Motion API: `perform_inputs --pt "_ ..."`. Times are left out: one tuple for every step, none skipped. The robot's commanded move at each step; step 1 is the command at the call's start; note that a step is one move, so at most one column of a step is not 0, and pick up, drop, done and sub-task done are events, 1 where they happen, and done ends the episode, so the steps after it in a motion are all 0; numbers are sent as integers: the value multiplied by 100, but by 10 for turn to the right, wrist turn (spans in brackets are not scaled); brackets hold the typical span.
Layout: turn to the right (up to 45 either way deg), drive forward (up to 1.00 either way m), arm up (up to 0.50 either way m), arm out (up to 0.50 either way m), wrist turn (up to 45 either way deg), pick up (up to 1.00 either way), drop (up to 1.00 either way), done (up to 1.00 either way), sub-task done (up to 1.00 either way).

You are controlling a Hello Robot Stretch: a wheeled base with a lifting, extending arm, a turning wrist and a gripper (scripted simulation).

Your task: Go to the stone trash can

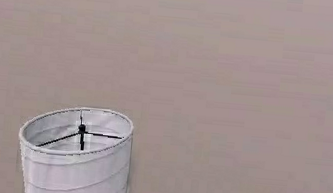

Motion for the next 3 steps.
perform_inputs --pt "450 0 0 0 0 0 0 0 0" --pt "450 0 0 0 0 0 0 0 0" --pt "450 0 0 0 0 0 0 0 0"
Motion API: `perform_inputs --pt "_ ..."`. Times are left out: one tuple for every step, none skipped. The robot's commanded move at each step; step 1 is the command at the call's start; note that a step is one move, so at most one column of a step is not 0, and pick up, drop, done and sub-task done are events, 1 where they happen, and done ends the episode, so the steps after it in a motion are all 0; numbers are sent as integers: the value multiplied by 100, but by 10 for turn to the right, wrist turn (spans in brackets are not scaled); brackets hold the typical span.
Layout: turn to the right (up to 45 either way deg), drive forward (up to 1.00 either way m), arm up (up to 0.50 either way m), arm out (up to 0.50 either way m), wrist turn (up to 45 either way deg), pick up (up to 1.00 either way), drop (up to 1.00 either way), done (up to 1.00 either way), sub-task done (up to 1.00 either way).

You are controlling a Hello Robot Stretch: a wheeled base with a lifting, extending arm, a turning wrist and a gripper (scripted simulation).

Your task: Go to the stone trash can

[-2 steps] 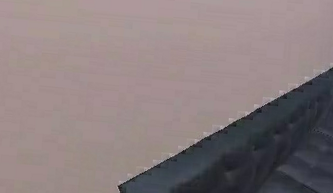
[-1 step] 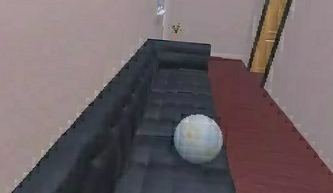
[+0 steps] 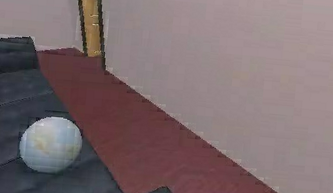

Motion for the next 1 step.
perform_inputs --pt "450 0 0 0 0 0 0 0 0"
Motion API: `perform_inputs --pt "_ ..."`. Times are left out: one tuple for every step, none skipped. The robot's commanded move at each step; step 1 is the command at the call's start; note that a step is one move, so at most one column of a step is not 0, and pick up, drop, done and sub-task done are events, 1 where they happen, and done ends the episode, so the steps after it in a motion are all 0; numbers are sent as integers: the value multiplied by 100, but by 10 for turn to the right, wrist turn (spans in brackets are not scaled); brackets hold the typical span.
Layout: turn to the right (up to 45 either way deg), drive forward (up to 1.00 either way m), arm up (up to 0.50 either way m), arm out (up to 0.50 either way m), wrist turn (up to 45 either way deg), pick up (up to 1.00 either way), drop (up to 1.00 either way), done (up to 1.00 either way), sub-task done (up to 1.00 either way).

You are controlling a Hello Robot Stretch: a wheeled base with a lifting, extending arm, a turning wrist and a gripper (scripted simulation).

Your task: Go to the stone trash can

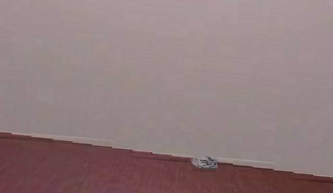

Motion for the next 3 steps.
perform_inputs --pt "210 0 0 0 0 0 0 0 0" --pt "0 55 0 0 0 0 0 0 0" --pt "-300 0 0 0 0 0 0 0 0"
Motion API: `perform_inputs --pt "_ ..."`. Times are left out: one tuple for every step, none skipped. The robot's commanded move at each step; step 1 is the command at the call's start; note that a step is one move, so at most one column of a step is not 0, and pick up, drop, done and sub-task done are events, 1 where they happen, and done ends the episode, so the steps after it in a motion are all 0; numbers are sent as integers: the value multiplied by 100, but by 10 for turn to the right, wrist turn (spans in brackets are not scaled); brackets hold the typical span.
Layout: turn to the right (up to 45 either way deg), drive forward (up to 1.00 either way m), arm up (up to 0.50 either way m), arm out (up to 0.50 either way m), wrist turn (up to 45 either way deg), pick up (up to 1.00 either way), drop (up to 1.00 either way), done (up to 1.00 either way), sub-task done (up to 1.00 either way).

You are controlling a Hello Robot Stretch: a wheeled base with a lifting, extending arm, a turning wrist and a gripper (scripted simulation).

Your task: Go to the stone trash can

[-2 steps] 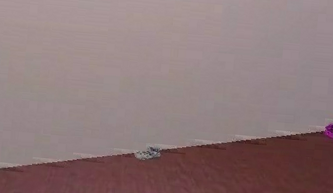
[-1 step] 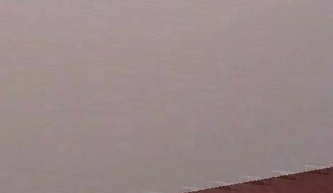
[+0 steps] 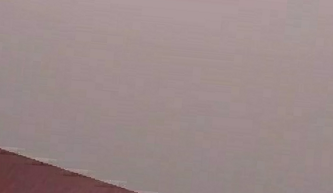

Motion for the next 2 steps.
perform_inputs --pt "0 50 0 0 0 0 0 0 0" --pt "-450 0 0 0 0 0 0 0 0"
